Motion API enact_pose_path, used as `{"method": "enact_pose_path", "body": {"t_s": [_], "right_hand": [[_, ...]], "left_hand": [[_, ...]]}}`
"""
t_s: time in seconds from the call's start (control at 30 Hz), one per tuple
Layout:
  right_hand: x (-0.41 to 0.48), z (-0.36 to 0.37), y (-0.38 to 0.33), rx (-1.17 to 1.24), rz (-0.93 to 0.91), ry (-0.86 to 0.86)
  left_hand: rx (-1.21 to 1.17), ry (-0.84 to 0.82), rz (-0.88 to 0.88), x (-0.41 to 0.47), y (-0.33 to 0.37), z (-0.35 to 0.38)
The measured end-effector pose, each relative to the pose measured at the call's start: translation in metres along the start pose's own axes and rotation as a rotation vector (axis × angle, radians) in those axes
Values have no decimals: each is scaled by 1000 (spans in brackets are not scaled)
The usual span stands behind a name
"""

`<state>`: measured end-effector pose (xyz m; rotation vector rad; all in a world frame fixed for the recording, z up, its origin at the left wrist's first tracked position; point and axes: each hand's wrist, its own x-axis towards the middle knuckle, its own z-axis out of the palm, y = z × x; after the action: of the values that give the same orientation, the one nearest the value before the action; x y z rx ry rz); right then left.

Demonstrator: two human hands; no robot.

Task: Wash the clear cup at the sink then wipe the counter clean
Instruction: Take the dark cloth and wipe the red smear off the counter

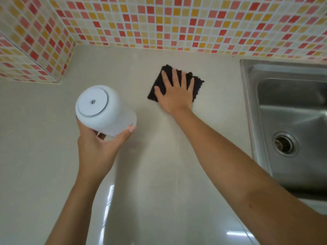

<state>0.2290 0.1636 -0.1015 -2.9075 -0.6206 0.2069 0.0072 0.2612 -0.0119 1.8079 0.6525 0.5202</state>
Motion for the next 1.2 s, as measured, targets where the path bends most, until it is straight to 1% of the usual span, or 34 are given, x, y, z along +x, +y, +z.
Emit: {"method": "enact_pose_path", "body": {"t_s": [0.07, 0.13, 0.2, 0.23, 0.3, 0.37, 0.4, 0.5, 0.53, 0.57, 0.6, 0.63, 0.7, 0.77, 0.83, 0.87, 0.93, 1.1, 1.2], "right_hand": [[-44, 9, -22, 14, -164, 11], [-97, 12, -27, 49, -319, 17], [-144, 14, -10, 27, -433, -2], [-156, 15, 6, 10, -448, -1], [-144, 10, 41, -6, -388, 34], [-95, 1, 68, -41, -248, 77], [-63, -4, 77, -50, -161, 67], [10, -17, 79, -29, 72, -27], [17, -14, 71, -25, 116, -23], [12, -11, 59, -20, 120, -5], [-5, -4, 45, -14, 79, 26], [-34, 3, 30, 1, 1, 50], [-118, 12, 2, 60, -195, 52], [-214, 18, -6, 80, -352, -26], [-281, 16, 13, 46, -423, -91], [-292, 14, 31, 37, -414, -91], [-274, 6, 67, 26, -305, -66], [-120, -13, 129, -35, 65, 56], [-45, -20, 144, -29, 183, 29]], "left_hand": [[-7, 26, 9, 6, 1, 4], [-24, 42, 11, 12, 2, 12], [-47, 54, 14, 17, 4, 21], [-54, 58, 13, 19, 5, 25], [-73, 60, 13, 21, 7, 32], [-70, 37, 7, 23, 8, 34], [-61, 19, 6, 23, 8, 34], [-27, 5, 16, 26, 5, 27], [-24, 11, 20, 27, 4, 25], [-21, 21, 24, 29, 3, 24], [-20, 31, 25, 29, 4, 24], [-22, 44, 26, 31, 4, 25], [-39, 57, 23, 33, 7, 31], [-55, 41, 24, 35, 11, 41], [-58, 9, 29, 35, 14, 50], [-59, -10, 30, 35, 15, 54], [-59, -40, 30, 34, 17, 60], [-60, -72, 22, 25, 17, 72], [-60, -85, 19, 15, 15, 79]]}}
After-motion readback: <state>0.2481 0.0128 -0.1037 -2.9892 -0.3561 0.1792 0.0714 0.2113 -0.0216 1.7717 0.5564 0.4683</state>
